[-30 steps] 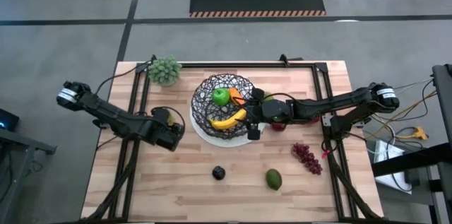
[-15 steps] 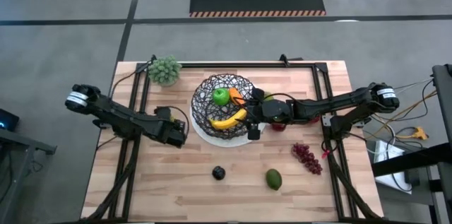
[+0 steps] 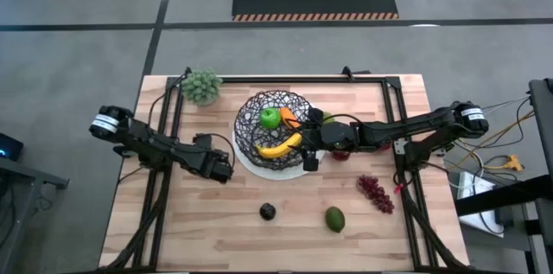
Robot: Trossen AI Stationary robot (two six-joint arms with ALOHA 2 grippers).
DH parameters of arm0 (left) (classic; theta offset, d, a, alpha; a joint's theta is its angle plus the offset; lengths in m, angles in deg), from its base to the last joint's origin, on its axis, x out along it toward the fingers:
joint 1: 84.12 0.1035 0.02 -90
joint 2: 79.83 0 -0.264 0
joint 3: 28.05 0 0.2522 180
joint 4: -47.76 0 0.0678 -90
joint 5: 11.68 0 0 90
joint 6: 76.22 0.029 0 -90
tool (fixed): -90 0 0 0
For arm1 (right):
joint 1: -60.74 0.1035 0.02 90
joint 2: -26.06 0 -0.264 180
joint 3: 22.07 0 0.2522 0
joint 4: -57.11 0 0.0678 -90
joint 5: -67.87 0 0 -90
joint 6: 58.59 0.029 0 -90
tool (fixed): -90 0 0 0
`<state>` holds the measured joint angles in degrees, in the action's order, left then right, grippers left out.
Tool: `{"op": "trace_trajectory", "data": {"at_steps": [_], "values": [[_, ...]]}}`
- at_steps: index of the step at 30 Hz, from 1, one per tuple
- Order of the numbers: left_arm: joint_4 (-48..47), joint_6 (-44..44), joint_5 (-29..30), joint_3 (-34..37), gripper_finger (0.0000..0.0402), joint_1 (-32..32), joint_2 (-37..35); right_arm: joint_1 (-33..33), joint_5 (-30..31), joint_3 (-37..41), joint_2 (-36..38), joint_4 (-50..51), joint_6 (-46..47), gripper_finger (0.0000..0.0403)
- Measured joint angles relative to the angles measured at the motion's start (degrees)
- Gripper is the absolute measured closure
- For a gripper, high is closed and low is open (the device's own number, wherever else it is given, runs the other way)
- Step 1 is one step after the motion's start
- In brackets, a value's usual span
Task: Build produce basket
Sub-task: Put the green grapes into the wire basket
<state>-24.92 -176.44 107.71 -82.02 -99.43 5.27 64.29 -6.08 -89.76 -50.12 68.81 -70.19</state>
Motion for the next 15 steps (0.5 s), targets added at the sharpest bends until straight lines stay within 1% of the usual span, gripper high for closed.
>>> {"op": "trace_trajectory", "data": {"at_steps": [7,15], "values": [[-0.3,0.0,-0.4,-0.1,0.0193,0.0,-1.0,0.0,0.0,0.0,0.0,0.0,1.6,0.0177],[-1.9,0.0,-0.6,-0.4,0.0239,-0.1,-3.1,0.1,0.0,0.6,0.0,0.1,3.6,0.0177]]}}
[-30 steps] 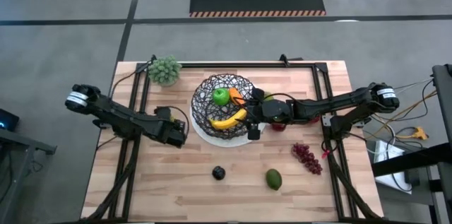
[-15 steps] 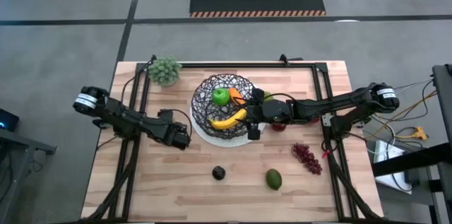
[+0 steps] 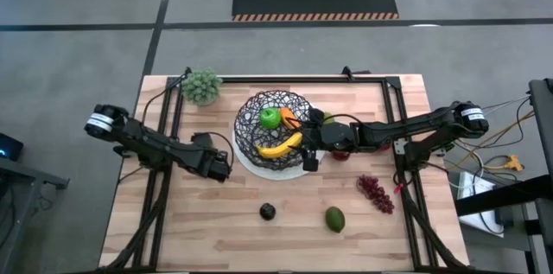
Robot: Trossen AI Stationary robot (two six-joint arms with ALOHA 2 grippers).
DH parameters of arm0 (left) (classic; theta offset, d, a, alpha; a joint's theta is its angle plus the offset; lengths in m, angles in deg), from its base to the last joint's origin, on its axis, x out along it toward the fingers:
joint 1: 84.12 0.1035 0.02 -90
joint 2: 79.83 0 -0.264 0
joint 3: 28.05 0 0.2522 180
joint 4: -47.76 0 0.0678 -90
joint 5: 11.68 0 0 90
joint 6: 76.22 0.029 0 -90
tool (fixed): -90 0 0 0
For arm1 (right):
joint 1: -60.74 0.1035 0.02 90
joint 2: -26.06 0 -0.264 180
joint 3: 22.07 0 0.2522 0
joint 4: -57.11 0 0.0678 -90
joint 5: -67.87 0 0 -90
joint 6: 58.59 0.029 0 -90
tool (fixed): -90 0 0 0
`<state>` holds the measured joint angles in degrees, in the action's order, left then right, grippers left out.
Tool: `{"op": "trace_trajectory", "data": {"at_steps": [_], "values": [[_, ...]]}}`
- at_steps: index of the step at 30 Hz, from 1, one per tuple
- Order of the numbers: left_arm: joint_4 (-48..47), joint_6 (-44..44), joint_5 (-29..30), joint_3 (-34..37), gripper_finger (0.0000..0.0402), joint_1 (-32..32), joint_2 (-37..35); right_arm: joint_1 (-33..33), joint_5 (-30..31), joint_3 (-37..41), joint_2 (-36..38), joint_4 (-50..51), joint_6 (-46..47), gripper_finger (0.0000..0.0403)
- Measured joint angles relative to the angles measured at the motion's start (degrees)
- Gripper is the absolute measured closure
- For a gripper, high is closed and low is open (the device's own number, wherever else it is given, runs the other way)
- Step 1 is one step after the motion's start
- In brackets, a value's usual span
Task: Build produce basket
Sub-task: Put the green grapes into the wire basket
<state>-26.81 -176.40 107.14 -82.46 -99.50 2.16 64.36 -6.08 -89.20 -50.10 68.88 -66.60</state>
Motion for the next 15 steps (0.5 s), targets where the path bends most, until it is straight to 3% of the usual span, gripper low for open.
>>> {"op": "trace_trajectory", "data": {"at_steps": [15], "values": [[-1.3,0.5,-3.3,-2.0,0.0354,-2.4,-1.4,0.0,0.0,0.2,0.0,0.1,2.4,0.0177]]}}
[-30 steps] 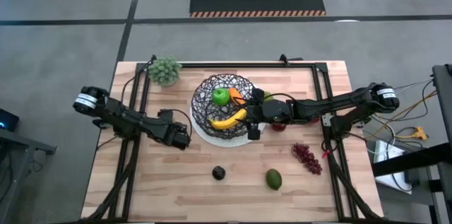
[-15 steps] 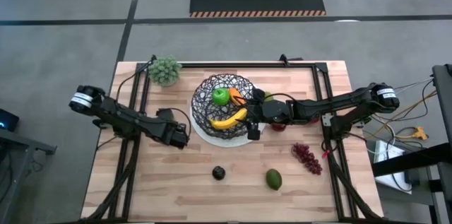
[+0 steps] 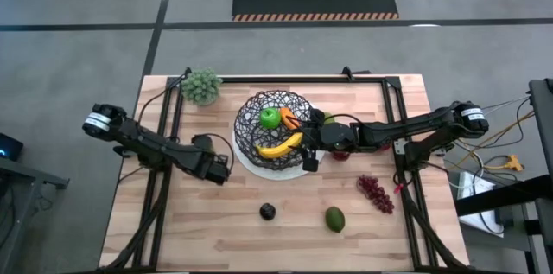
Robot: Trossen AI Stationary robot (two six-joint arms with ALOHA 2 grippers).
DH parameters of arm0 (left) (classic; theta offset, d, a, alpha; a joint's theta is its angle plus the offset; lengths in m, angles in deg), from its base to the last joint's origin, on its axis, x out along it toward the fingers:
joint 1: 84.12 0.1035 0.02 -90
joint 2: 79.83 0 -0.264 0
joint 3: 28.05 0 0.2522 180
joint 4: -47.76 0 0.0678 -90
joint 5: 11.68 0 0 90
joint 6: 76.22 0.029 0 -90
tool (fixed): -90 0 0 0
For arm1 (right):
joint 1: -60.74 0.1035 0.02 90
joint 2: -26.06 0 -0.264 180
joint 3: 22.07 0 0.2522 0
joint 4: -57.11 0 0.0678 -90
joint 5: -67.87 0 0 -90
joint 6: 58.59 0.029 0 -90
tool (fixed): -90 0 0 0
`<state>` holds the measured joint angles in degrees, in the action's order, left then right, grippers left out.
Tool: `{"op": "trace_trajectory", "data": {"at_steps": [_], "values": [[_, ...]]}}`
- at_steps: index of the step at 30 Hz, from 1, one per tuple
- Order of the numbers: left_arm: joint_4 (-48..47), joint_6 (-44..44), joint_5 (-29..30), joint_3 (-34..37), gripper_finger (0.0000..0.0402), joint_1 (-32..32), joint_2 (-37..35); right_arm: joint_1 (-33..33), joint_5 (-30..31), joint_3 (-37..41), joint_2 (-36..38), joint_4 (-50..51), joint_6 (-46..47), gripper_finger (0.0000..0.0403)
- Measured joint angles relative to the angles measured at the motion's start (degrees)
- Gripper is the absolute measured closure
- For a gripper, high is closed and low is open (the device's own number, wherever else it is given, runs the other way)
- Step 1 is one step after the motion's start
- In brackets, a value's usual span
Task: Build produce basket
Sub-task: Put the green grapes into the wire basket
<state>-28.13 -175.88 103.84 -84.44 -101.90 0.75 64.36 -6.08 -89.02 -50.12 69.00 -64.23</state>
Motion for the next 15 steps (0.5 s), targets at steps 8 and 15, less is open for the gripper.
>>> {"op": "trace_trajectory", "data": {"at_steps": [8,15], "values": [[-1.1,0.0,-0.4,-3.9,0.0382,-3.2,-0.1,0.0,-0.2,0.6,0.0,0.0,0.2,0.0177],[-6.0,-0.4,2.7,-10.3,0.0384,-8.9,-0.1,0.0,-5.2,1.0,0.0,-0.3,-0.4,0.0177]]}}
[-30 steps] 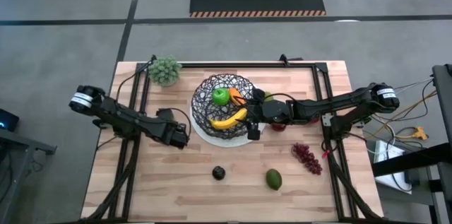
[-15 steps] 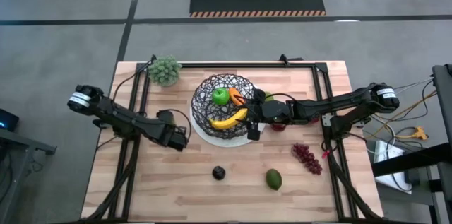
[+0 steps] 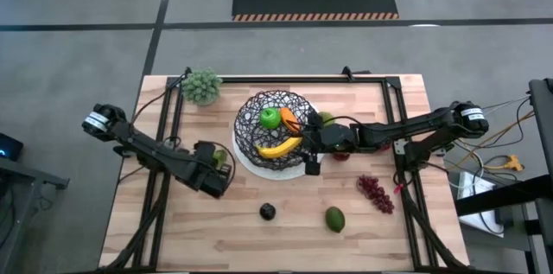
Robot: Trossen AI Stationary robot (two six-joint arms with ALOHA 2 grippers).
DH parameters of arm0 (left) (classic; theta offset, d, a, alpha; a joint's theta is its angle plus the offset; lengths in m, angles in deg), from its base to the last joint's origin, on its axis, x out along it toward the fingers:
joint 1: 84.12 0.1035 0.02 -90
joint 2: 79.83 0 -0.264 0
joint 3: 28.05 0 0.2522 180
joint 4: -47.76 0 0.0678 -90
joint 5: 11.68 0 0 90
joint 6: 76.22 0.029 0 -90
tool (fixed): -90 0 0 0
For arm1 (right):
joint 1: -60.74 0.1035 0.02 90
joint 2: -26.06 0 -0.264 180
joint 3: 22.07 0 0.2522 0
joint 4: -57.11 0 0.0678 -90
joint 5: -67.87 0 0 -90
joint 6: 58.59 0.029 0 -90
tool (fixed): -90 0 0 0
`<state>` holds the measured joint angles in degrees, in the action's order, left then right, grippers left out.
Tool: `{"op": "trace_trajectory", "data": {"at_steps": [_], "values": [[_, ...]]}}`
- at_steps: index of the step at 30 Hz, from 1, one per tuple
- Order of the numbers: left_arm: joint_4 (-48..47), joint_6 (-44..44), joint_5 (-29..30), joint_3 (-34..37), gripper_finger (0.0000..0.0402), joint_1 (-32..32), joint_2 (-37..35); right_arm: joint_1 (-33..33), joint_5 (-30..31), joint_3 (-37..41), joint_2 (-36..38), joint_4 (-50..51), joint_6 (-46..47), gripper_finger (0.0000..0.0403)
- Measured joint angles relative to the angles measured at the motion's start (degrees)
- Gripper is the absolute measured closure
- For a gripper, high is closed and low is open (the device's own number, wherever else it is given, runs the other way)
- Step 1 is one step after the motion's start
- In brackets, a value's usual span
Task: Build produce basket
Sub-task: Put the green grapes into the wire basket
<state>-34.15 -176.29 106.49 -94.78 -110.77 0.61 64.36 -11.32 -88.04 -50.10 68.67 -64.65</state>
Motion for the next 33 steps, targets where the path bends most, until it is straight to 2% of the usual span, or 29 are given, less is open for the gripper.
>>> {"op": "trace_trajectory", "data": {"at_steps": [9,13,16,19,23,33], "values": [[-0.9,1.5,2.8,-8.5,0.0384,-10.6,0.0,0.0,-12.1,0.3,0.0,-3.7,2.0,0.0177],[1.0,4.2,7.3,-9.5,0.0384,-15.3,0.0,0.0,-15.7,1.2,-0.1,-8.3,2.4,0.0173],[4.0,8.2,12.3,-9.7,0.0384,-18.1,0.0,0.3,-16.1,1.6,-1.4,-14.3,3.6,0.0161],[7.7,10.8,16.8,-9.6,0.0384,-19.5,0.0,0.3,-18.6,1.7,-4.9,-21.9,4.9,0.0146],[9.2,11.2,17.3,-9.5,0.0384,-20.5,0.2,0.9,-18.8,0.4,-10.8,-30.4,5.4,0.0134],[12.2,15.4,22.1,-9.2,0.0384,-21.1,1.3,1.4,-18.8,-12.3,-27.0,-34.1,4.4,0.0154]]}}
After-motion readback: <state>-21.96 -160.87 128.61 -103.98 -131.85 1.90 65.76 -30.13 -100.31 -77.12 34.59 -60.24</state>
